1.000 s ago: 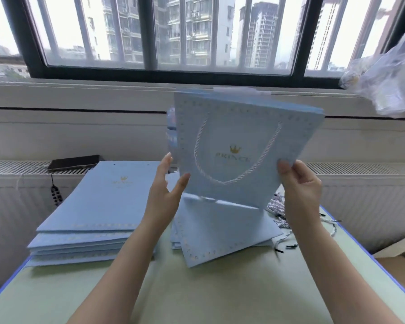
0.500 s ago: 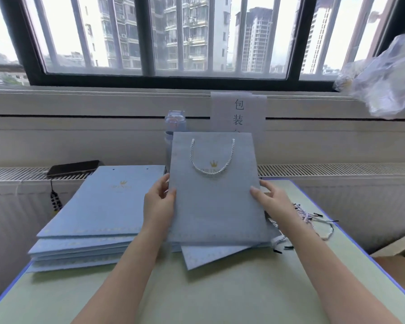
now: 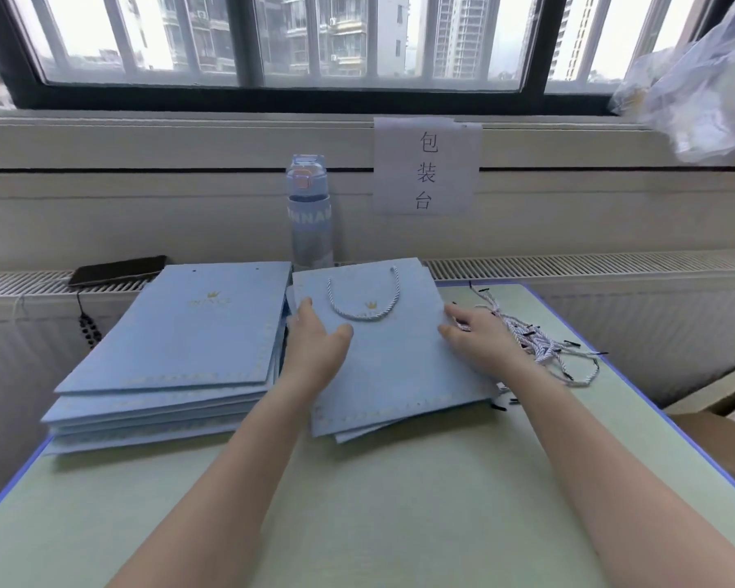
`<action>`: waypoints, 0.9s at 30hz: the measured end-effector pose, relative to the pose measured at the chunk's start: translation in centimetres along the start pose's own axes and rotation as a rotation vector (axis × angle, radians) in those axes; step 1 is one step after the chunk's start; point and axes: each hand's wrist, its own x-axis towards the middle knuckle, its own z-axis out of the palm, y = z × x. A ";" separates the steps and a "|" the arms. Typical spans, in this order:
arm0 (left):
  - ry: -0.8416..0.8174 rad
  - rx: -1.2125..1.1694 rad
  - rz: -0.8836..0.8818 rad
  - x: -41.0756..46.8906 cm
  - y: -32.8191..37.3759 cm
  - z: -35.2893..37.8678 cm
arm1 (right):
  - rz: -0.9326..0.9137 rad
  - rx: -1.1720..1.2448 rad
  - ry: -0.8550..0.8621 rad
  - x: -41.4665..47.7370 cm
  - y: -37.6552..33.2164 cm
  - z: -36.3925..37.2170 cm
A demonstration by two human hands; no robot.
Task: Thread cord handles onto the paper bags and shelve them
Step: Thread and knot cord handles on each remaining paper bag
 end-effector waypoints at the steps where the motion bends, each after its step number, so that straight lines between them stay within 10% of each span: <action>1: -0.051 0.067 -0.046 0.1 0.0 0.1 | -0.006 -0.021 -0.011 0.0 0.1 0.0; 8: -0.210 0.338 -0.114 0.9 -0.8 -0.1 | 0.034 -0.016 -0.033 0.4 0.4 -0.2; 27: 0.121 0.440 0.143 1.1 -2.3 0.4 | -0.022 -0.283 0.039 -0.2 0.0 -0.1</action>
